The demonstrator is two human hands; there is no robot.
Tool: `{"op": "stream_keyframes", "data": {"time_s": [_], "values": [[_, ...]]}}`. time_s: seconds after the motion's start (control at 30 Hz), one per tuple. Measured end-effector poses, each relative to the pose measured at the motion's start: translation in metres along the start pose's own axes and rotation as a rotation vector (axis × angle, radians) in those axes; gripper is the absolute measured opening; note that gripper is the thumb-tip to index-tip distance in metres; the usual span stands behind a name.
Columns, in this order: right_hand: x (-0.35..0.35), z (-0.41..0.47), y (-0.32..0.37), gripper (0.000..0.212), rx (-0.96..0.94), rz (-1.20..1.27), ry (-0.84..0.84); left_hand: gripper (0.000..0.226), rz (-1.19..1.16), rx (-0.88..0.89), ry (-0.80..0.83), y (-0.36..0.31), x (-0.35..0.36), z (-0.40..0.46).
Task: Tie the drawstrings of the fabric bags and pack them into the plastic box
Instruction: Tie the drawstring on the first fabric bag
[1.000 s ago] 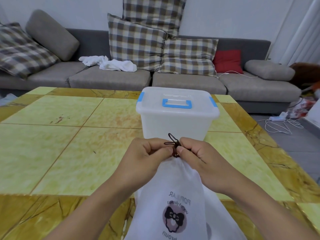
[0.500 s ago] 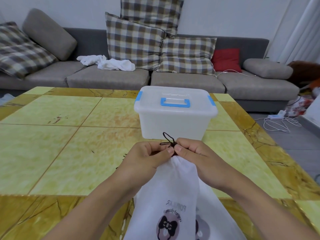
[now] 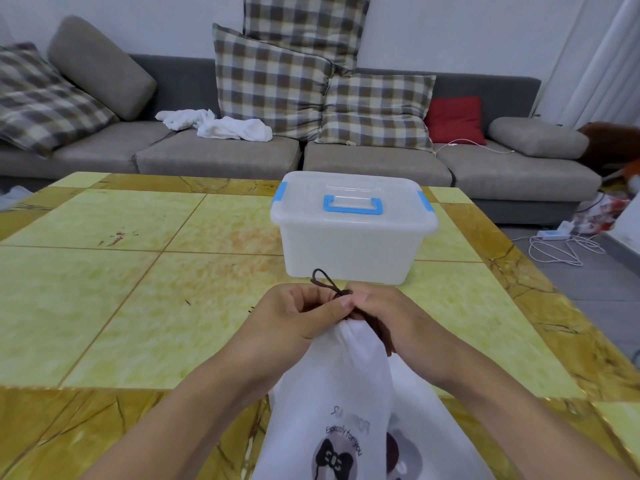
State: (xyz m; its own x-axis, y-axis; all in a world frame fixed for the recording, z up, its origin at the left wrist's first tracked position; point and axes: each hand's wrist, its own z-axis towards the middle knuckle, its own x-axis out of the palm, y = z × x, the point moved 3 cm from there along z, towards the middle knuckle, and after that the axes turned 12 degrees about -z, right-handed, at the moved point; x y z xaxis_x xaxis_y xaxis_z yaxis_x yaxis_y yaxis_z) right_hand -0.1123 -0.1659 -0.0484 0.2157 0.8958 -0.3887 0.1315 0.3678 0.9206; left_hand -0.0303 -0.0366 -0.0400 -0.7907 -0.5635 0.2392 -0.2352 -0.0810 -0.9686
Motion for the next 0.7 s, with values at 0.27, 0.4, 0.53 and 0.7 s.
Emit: {"op": "stream_keyframes", "data": {"time_s": [0.27, 0.4, 0.53, 0.7], "values": [[-0.003, -0.008, 0.008, 0.038, -0.122, -0.118, 0.079, 0.033, 0.004, -0.091, 0.113, -0.003, -0.015, 0.003], [-0.003, -0.008, 0.005, 0.036, -0.092, -0.154, 0.049, 0.019, 0.321, 0.129, 0.077, -0.009, -0.019, 0.004], [-0.004, -0.007, 0.006, 0.034, -0.102, -0.187, -0.017, 0.020, 0.506, 0.352, -0.026, -0.015, -0.022, 0.003], [0.000, -0.008, 0.009, 0.030, -0.090, -0.204, -0.027, 0.016, 0.899, 0.400, 0.014, -0.015, -0.029, 0.006]]}}
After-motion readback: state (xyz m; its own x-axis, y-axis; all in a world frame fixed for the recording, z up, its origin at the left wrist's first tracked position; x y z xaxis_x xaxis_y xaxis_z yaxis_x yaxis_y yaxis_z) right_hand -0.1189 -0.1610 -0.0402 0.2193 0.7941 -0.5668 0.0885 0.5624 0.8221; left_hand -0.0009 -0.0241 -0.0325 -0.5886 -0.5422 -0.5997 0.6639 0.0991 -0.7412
